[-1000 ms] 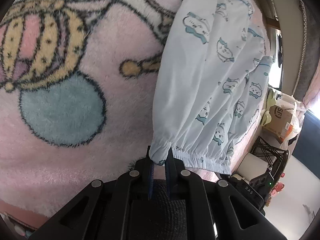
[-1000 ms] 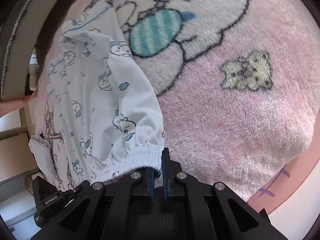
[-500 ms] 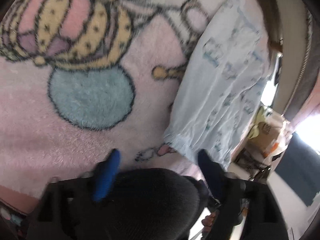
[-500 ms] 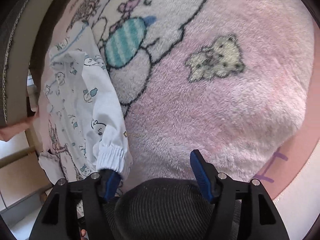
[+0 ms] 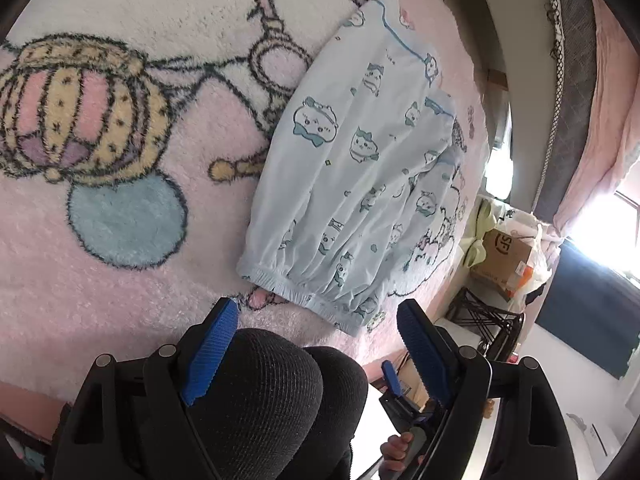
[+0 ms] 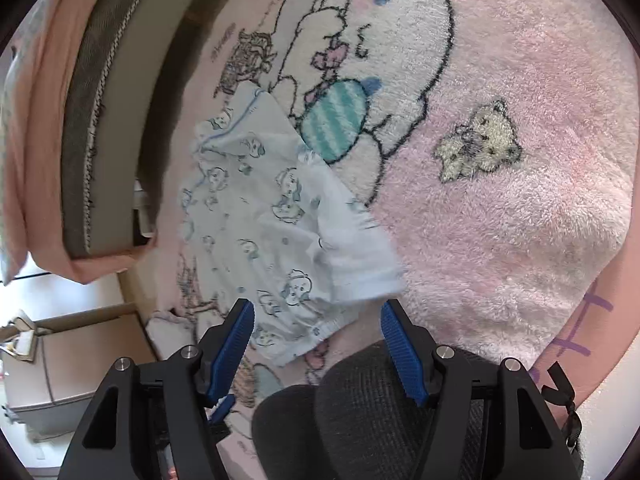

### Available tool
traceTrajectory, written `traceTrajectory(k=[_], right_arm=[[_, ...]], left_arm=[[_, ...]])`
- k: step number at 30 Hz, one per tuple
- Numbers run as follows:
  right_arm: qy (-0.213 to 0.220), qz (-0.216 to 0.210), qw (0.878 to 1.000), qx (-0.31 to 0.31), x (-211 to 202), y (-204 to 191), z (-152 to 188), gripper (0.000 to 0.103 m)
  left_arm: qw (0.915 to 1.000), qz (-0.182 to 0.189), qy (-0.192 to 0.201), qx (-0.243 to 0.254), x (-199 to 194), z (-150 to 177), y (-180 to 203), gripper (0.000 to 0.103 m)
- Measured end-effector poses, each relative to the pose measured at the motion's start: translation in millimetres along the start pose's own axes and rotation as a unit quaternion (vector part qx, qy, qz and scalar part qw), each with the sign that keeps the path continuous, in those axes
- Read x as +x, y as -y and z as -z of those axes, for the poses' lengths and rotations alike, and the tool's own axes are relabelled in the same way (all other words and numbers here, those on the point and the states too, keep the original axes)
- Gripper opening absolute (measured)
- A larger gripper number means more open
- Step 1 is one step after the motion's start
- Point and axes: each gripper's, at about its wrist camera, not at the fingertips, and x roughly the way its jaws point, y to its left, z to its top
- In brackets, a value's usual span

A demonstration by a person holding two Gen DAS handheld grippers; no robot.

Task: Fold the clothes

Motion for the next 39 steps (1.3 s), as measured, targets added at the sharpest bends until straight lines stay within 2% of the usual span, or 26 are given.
traceTrajectory(k=[7,10,14,17,21,26,29,33,34,37,39], right_arm=[[0.034,0.051,0.998,-0.004,-2,-6,-5,0.066],[0.05,0.085,0.995,-0.025,0,-13,-13,0.066],[0.073,0.11,0.989,-0.067,6,-38,-29,0.066],[0.083,0.116,0.985,-0.098,13,-57,-38,0.066],[0.079,0.106,0.981,-0.143,30,-84,-49,0.066],[0.094,0.115,0.964,-0.222,52,-120,-66,0.066],[0.118,0.125,0.939,-0.298,67,-145,-74,0.066],[0.146,0.186,0.873,-0.427,100,-176,-77,0.066],[0.142,0.196,0.862,-0.445,110,-180,-78,0.066],[0.139,0.192,0.843,-0.482,130,-184,-80,0.066],[0.144,0.189,0.835,-0.496,141,-185,-82,0.066]], left_arm=[[0.9999,-0.005,0.003,0.016,8,-3,13,0.082],[0.9991,0.005,0.023,0.035,9,-8,26,0.082],[0.9952,0.021,0.068,0.066,12,-15,49,0.082],[0.9902,0.011,0.101,0.096,19,-23,64,0.082],[0.9852,-0.022,0.109,0.131,34,-39,72,0.082],[0.9795,-0.036,0.124,0.155,31,-71,68,0.082],[0.9739,-0.032,0.14,0.176,22,-94,69,0.082],[0.9674,-0.019,0.154,0.2,14,-131,76,0.082],[0.9678,-0.014,0.154,0.199,13,-141,76,0.082],[0.9701,-0.018,0.154,0.187,13,-170,78,0.082],[0.9662,-0.05,0.167,0.19,14,-184,81,0.082]])
